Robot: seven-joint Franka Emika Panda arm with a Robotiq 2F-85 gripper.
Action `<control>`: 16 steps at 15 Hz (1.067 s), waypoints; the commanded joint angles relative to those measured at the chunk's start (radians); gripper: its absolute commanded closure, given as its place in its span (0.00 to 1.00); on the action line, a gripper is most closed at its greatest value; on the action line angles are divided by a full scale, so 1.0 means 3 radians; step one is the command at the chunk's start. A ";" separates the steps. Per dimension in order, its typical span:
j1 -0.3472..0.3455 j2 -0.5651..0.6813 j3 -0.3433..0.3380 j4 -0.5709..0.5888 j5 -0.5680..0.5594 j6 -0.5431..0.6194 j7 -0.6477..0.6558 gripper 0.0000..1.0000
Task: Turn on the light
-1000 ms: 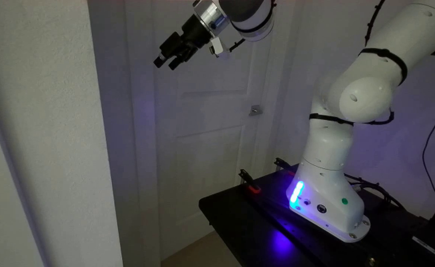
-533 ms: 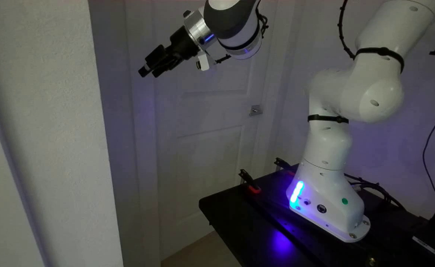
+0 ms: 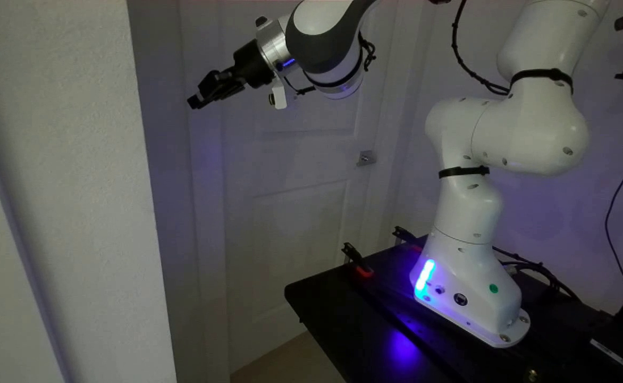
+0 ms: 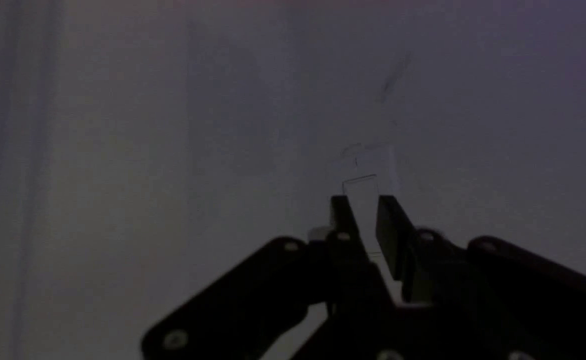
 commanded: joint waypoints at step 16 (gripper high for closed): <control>0.2261 -0.0467 -0.2544 0.0726 -0.1130 -0.0005 0.0291 1.00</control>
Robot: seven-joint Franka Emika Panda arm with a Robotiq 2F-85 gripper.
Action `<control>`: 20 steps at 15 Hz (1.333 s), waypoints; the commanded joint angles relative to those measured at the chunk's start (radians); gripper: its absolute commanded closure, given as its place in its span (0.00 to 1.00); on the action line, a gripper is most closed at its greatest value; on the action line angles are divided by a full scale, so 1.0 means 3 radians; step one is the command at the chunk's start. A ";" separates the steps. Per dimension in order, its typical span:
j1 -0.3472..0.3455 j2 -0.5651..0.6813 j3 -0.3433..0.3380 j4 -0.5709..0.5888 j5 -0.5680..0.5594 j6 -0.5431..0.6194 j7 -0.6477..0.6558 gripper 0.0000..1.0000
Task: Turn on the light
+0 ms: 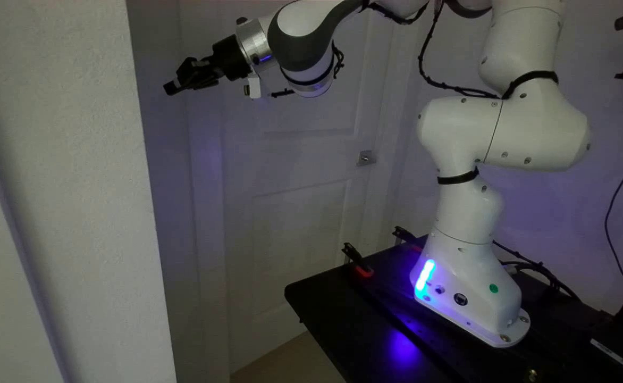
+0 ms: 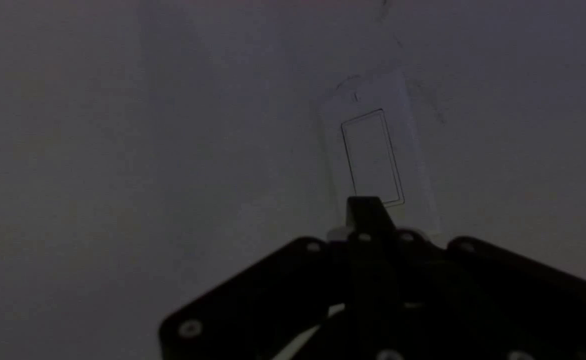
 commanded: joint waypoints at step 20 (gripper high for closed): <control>0.1773 -0.1264 -0.1627 0.0841 -0.0979 -0.0010 0.0097 1.00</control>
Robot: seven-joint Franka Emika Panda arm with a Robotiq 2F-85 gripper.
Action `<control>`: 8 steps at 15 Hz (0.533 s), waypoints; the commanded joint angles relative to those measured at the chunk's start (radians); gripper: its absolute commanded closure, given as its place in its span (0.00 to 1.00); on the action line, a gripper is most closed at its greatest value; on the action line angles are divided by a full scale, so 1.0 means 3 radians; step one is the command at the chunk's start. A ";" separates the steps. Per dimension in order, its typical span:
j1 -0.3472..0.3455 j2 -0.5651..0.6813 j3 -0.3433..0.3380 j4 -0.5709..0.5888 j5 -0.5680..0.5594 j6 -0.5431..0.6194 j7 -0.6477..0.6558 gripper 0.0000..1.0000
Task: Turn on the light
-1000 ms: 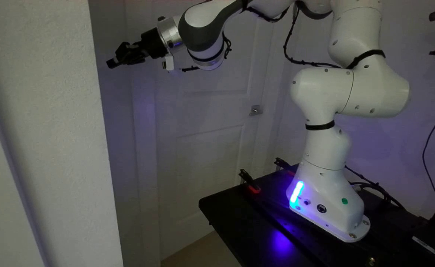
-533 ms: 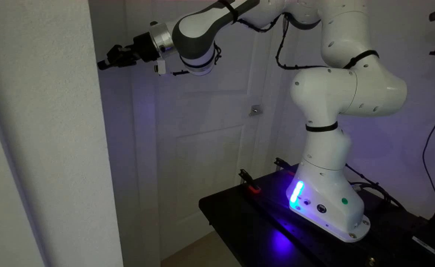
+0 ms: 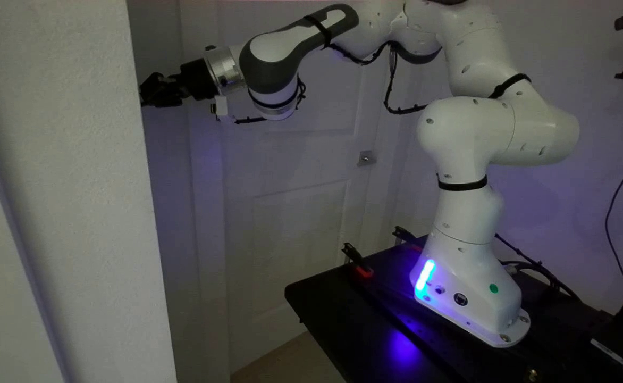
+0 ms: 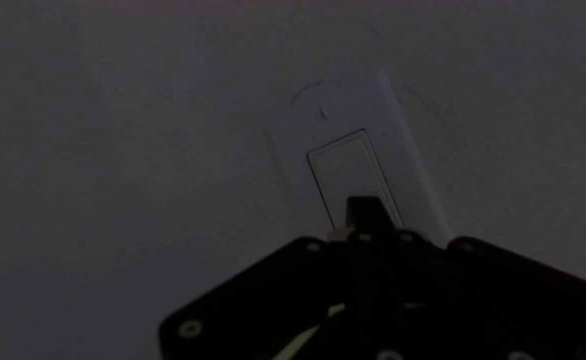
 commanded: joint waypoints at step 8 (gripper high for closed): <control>0.0163 -0.0539 -0.0122 0.0292 -0.0216 -0.0014 -0.0071 1.00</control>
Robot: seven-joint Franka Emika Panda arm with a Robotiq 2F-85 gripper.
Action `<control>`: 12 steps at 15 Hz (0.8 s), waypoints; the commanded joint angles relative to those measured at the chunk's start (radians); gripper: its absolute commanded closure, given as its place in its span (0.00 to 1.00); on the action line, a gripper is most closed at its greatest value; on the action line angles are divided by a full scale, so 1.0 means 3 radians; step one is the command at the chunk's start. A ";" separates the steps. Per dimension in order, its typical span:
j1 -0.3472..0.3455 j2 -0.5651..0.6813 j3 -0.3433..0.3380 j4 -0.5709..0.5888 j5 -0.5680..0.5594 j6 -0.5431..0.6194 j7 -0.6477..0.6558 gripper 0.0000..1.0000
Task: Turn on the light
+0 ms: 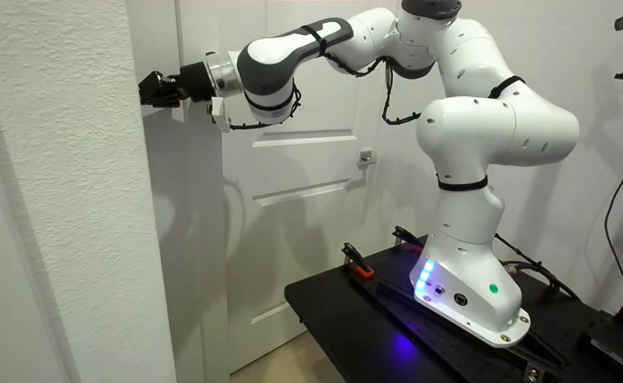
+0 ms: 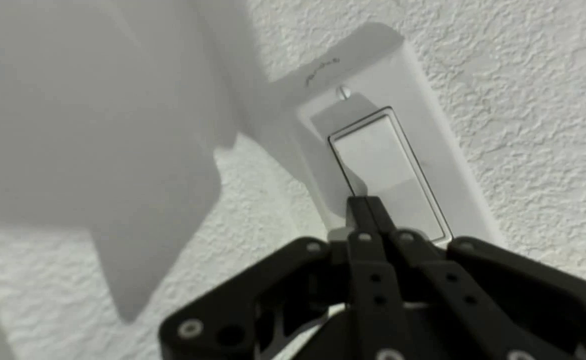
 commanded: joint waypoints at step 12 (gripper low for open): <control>-0.0279 0.1137 -0.0116 -0.0450 0.0137 -0.0705 0.0076 1.00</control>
